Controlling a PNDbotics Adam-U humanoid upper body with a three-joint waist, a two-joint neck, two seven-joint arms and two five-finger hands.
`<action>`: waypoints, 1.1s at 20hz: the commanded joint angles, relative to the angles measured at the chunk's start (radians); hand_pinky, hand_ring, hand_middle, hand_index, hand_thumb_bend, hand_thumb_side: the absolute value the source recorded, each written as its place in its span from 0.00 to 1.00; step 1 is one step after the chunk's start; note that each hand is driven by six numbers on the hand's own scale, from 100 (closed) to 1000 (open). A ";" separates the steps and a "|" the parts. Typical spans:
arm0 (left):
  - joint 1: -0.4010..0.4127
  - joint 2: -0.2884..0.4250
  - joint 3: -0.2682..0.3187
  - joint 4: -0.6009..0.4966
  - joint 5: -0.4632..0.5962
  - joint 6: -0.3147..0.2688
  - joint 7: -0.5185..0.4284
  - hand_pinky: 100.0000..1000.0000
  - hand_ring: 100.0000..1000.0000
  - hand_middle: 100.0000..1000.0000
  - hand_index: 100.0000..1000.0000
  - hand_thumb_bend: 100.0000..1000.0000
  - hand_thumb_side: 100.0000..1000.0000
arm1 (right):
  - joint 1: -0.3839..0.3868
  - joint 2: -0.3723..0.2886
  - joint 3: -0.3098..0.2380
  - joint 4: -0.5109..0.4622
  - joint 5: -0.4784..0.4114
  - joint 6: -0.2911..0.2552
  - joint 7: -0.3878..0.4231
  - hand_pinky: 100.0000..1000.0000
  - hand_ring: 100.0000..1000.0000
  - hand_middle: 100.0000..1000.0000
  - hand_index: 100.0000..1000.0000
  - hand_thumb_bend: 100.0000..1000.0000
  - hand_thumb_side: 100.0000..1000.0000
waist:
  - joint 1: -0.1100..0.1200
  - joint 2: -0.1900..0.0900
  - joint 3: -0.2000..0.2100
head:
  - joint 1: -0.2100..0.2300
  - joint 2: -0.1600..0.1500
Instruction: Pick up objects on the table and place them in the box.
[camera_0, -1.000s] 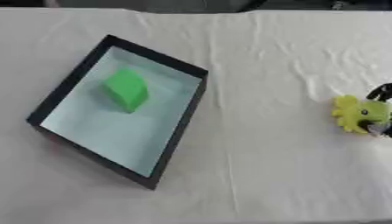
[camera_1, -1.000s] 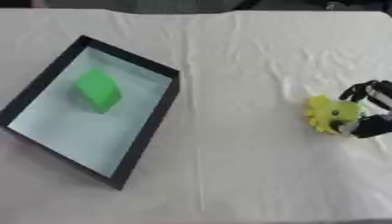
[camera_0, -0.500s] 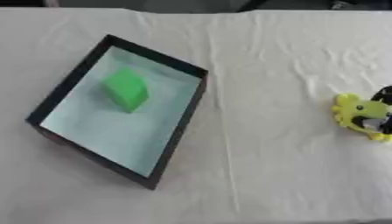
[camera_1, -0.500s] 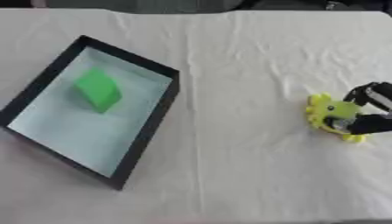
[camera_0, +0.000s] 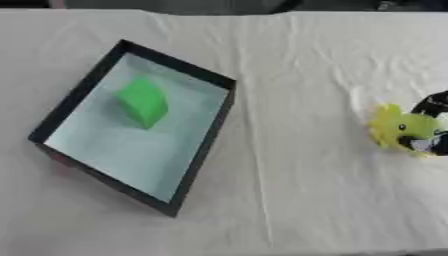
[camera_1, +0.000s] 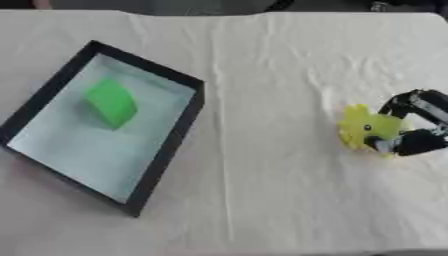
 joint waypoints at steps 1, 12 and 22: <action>-0.008 0.018 0.004 -0.012 -0.001 0.000 -0.004 0.80 0.55 0.75 0.76 0.37 0.63 | -0.003 -0.050 -0.013 -0.046 -0.037 0.001 -0.014 0.85 0.62 0.46 0.65 0.37 0.11 | 0.000 -0.013 -0.001 | 0.000 -0.001; -0.007 0.024 0.005 -0.013 -0.003 -0.001 0.000 0.79 0.55 0.75 0.76 0.37 0.63 | -0.047 -0.081 -0.045 -0.237 -0.157 0.046 -0.098 0.84 0.58 0.44 0.63 0.27 0.04 | -0.005 -0.021 -0.001 | 0.010 -0.001; -0.008 0.033 0.001 -0.013 -0.003 0.001 0.000 0.79 0.54 0.75 0.76 0.37 0.63 | -0.243 -0.177 -0.035 -0.327 -0.268 0.035 -0.152 0.85 0.58 0.44 0.62 0.26 0.02 | -0.014 -0.042 0.007 | 0.003 -0.001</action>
